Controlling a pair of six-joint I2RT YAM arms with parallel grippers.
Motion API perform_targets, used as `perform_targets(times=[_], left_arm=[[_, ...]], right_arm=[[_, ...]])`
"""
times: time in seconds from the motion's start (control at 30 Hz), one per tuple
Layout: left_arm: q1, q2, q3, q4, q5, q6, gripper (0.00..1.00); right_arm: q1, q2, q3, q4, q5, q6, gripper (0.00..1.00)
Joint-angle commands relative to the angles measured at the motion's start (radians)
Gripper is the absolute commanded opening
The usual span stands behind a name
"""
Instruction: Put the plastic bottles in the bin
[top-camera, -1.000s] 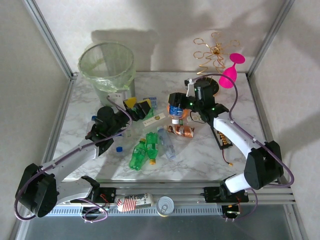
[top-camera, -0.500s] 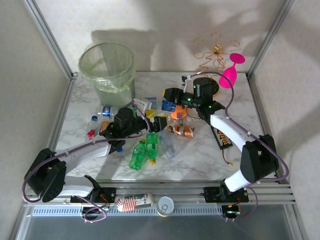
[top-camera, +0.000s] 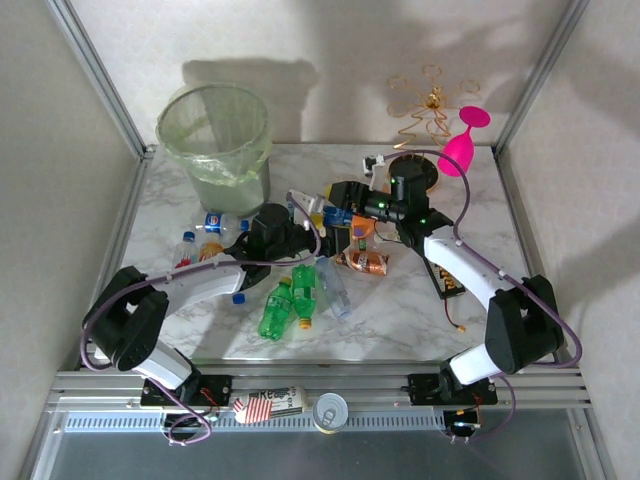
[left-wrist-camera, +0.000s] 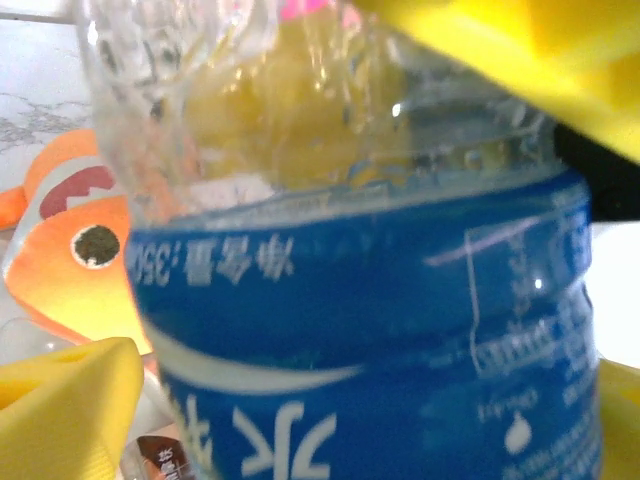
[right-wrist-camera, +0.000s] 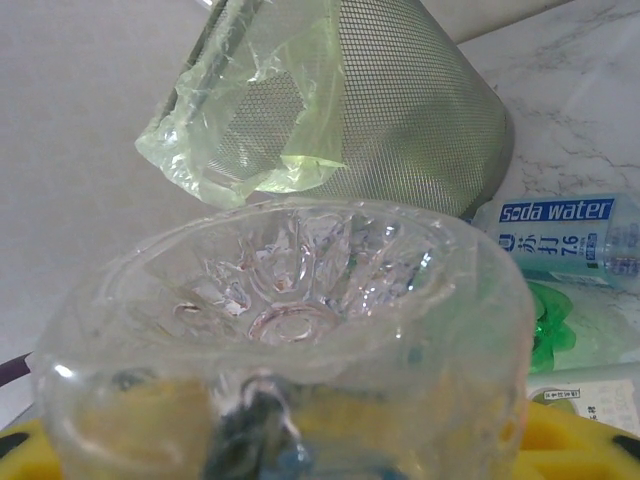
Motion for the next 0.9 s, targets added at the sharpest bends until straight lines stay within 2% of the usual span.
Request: perform_targets(times=[0.0, 0.23, 0.4, 0.53, 0.6, 0.67, 0.77, 0.87], left_arm=[[-0.004, 0.022, 0.051, 0.066, 0.014, -0.015, 0.9], [-0.006, 0.039, 0.051, 0.109, 0.028, -0.05, 0.89], [-0.006, 0.045, 0.052, 0.121, 0.022, -0.058, 0.7], [-0.006, 0.047, 0.057, 0.116, 0.025, -0.059, 0.57], [-0.006, 0.044, 0.056, 0.106, 0.023, -0.057, 0.52], [-0.006, 0.037, 0.051, 0.096, 0.012, -0.057, 0.51], [-0.004, 0.019, 0.028, 0.087, -0.018, -0.057, 0.51], [0.0, -0.007, 0.009, 0.07, -0.064, -0.057, 0.51]], right_arm=[[-0.001, -0.037, -0.017, 0.037, -0.039, 0.016, 0.39], [0.0, -0.032, -0.039, 0.045, -0.032, 0.021, 0.4], [0.001, -0.031, -0.04, 0.05, -0.033, 0.018, 0.41], [0.001, -0.028, -0.025, 0.051, -0.029, 0.016, 0.48], [0.0, -0.028, -0.01, 0.05, -0.022, 0.011, 0.55], [0.001, -0.026, 0.012, 0.033, -0.005, -0.001, 0.69], [-0.005, -0.028, 0.057, -0.007, 0.029, -0.025, 0.84], [-0.018, -0.042, 0.096, -0.047, 0.084, -0.05, 0.94]])
